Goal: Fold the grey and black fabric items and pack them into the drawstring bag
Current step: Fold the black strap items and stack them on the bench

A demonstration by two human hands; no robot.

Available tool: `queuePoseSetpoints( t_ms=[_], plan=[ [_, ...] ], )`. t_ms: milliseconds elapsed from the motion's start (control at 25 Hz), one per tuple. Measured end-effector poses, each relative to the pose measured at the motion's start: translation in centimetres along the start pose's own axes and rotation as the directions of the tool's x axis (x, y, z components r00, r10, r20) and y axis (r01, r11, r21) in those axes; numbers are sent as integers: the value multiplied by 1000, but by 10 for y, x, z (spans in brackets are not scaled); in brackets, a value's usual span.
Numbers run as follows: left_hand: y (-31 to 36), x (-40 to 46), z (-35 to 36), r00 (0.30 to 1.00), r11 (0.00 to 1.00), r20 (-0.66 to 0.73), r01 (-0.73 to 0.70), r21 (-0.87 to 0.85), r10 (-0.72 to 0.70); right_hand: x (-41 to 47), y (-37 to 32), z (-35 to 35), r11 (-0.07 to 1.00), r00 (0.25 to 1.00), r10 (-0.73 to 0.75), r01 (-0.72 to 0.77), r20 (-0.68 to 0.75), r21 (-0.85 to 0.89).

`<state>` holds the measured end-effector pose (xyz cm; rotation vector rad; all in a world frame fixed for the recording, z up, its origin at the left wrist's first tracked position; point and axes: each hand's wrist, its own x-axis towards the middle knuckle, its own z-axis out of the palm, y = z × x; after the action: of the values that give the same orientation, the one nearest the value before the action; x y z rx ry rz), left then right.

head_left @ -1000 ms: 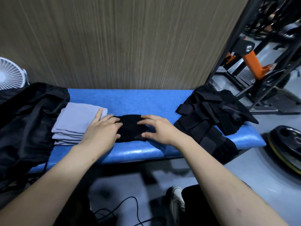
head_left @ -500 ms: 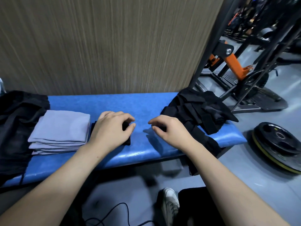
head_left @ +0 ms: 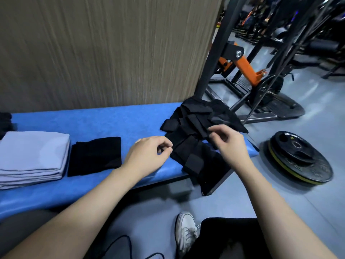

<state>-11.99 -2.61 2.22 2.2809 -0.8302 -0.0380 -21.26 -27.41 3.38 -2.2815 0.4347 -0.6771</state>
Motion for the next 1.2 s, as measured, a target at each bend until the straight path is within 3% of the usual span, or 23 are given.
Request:
queuePoseSetpoints(
  t_ms=[80, 160, 320, 560, 760, 920, 1200],
  plan=[
    [3, 3, 9, 1000, 1000, 3, -22, 12, 21, 10, 29, -22, 986, 986, 131, -141, -107, -89],
    [5, 8, 17, 998, 996, 8, -66, 52, 66, 16, 54, -35, 940, 969, 219, -240, -112, -241],
    [14, 20, 28, 986, 979, -9, -167, 117, 169, 16, 75, -37, 882, 962, 251, -272, -107, -385],
    [37, 44, 47, 963, 963, -65, -254, 95, 260, 32, 90, -37, 872, 949, 215, -293, -232, -393],
    [58, 71, 66, 952, 959, -116, -277, 53, 282, 48, 98, -36, 871, 946, 210, -296, -245, -393],
    [94, 115, 98, 940, 938, -77, -322, 130, 333, 52, 106, -39, 896, 946, 233, -299, -227, -328],
    [123, 181, 156, 975, 922, 60, -223, 318, 215, 64, 124, -43, 938, 952, 265, -291, -153, -186]
  ],
)
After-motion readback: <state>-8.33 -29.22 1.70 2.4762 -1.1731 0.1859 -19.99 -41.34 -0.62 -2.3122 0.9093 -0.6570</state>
